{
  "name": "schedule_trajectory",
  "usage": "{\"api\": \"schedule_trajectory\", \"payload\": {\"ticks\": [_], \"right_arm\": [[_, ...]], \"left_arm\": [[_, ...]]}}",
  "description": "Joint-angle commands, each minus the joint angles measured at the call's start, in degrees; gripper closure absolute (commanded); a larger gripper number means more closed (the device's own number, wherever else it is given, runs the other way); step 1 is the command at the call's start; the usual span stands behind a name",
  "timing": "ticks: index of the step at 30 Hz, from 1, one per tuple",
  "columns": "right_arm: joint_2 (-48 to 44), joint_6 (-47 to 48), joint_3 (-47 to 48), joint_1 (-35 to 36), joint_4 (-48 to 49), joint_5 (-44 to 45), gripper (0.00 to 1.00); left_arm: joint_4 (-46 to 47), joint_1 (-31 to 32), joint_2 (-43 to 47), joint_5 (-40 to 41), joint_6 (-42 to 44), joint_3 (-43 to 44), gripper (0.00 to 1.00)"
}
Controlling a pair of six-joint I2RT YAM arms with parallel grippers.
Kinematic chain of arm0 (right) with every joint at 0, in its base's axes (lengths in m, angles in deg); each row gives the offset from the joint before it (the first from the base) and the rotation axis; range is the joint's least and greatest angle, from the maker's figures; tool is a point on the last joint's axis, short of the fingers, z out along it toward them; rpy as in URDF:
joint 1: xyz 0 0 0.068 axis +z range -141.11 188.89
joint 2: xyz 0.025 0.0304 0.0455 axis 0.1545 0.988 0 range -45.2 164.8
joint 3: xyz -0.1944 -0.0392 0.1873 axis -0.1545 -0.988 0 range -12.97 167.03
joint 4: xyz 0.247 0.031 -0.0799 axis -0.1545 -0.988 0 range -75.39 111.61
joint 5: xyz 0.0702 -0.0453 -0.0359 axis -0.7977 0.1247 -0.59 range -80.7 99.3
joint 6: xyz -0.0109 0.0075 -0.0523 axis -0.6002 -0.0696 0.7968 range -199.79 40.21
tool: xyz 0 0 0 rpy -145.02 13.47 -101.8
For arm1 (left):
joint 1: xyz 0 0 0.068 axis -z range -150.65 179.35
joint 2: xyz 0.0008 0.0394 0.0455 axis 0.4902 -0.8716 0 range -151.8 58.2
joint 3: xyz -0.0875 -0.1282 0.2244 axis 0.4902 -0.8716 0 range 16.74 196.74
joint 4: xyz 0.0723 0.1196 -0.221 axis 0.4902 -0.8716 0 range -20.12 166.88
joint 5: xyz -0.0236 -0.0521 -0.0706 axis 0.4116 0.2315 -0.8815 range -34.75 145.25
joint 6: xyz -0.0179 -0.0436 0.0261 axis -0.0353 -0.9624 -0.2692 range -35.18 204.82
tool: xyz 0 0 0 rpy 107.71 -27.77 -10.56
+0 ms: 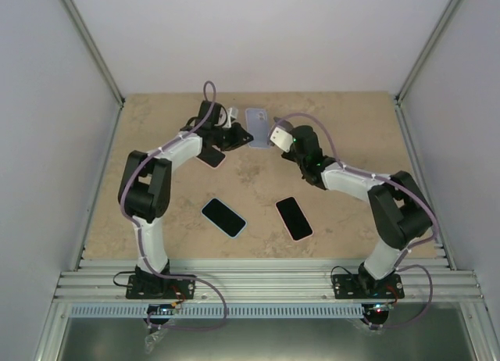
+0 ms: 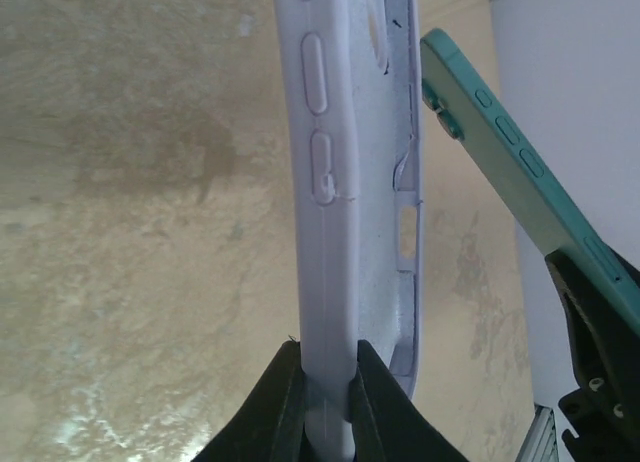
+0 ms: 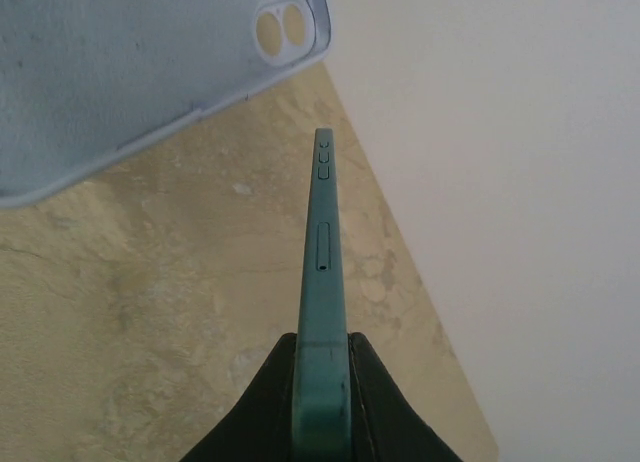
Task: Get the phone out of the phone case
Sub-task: Place the phone at the center of the board.
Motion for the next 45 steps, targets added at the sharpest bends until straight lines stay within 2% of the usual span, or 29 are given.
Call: {"api": "schedule_trajectory", "payload": {"ticks": [1, 14, 23, 45], "right_arm": [[3.62, 0.57, 1.11, 0.20, 9.15, 1.48, 0.99], [14.76, 3.93, 3.14, 1.62, 18.97, 4.65, 0.99], [21.17, 4.47, 6.90, 2.06, 20.23, 5.08, 0.99], [27.21, 5.15, 8.65, 2.34, 19.63, 4.37, 0.85]], "left_arm": [[-2.76, -1.39, -2.49, -2.71, 2.33, 2.72, 1.00], [-7.46, -3.17, -8.88, -3.17, 6.32, 8.09, 1.00], [-10.43, -3.71, -15.52, -2.58, 9.67, 15.38, 1.00], [-12.17, -5.03, -24.14, -2.42, 8.31, 25.18, 1.00]]}}
